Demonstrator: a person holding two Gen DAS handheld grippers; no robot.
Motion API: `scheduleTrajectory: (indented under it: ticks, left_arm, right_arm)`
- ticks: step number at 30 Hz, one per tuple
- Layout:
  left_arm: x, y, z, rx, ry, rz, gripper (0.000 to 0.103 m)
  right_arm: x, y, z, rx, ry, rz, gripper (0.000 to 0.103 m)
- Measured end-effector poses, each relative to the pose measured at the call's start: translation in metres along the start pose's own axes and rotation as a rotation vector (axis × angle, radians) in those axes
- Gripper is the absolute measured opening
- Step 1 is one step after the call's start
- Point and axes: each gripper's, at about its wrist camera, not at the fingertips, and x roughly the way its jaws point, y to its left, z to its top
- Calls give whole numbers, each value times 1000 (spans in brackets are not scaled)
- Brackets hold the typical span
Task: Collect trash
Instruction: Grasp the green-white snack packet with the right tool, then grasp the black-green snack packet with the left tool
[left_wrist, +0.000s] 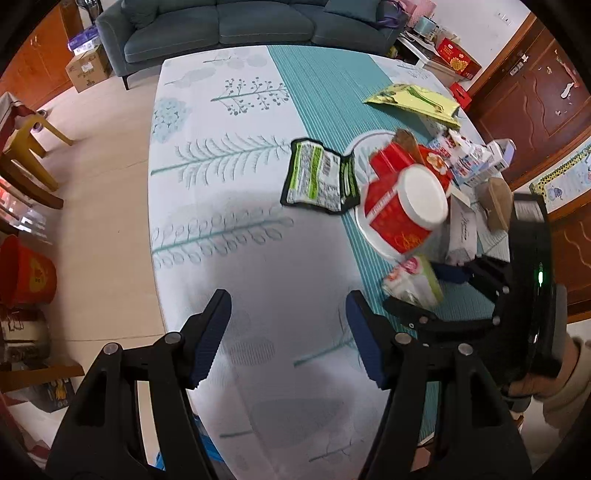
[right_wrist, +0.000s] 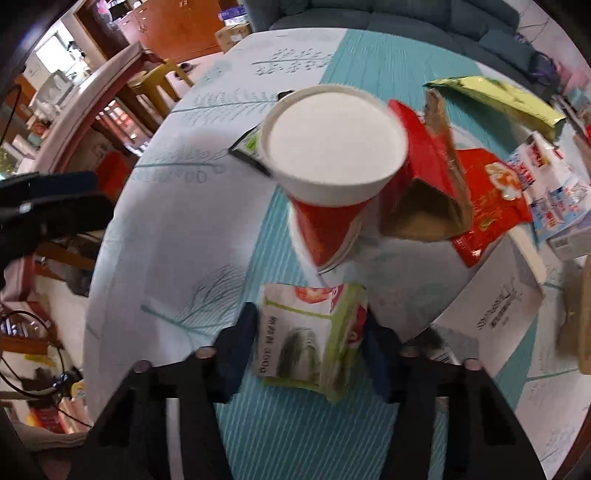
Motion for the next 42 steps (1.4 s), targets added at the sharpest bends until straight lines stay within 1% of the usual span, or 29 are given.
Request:
scheduleTrajectory:
  ticks: [3, 5, 7, 10, 13, 16, 17, 22, 24, 30, 32, 39, 41, 42]
  left_arm:
    - [6, 2, 16, 3, -2, -6, 62]
    - [11, 2, 26, 4, -3, -14, 62]
    - [18, 1, 38, 3, 1, -26, 62]
    - [31, -2, 56, 1, 16, -47, 62]
    - [44, -5, 76, -7, 30, -86, 62]
    - [54, -4, 96, -32, 41, -136, 62]
    - [59, -3, 104, -48, 47, -159, 62]
    - [82, -1, 129, -77, 81, -183, 62]
    - [95, -6, 135, -64, 113, -193, 62]
    - [121, -30, 136, 10, 175, -149, 62]
    - [126, -37, 135, 32, 177, -128, 65]
    - [129, -41, 138, 31, 188, -116, 65]
    - [129, -40, 139, 23, 189, -116, 63]
    - [128, -39, 138, 16, 190, -126, 58]
  right_arm:
    - [0, -11, 5, 93, -11, 44, 34]
    - [-1, -17, 7, 135, -22, 61, 26]
    - [-4, -23, 8, 195, -33, 65, 24]
    - [-9, -38, 3, 290, -49, 100, 23]
    - [-16, -48, -8, 352, -66, 127, 23]
    - [-22, -54, -17, 399, -83, 150, 23]
    - [-29, -62, -21, 418, -91, 158, 22]
    - [-38, -77, -31, 508, -135, 185, 22]
    - [-36, -80, -27, 532, -144, 193, 22]
    - [-40, -92, -35, 567, -154, 190, 22]
    - [-38, -93, -36, 579, -154, 191, 22]
    - [-41, -97, -45, 595, -159, 202, 22]
    - [-40, -98, -42, 597, -163, 206, 22]
    - [-41, -100, -43, 597, -166, 209, 22]
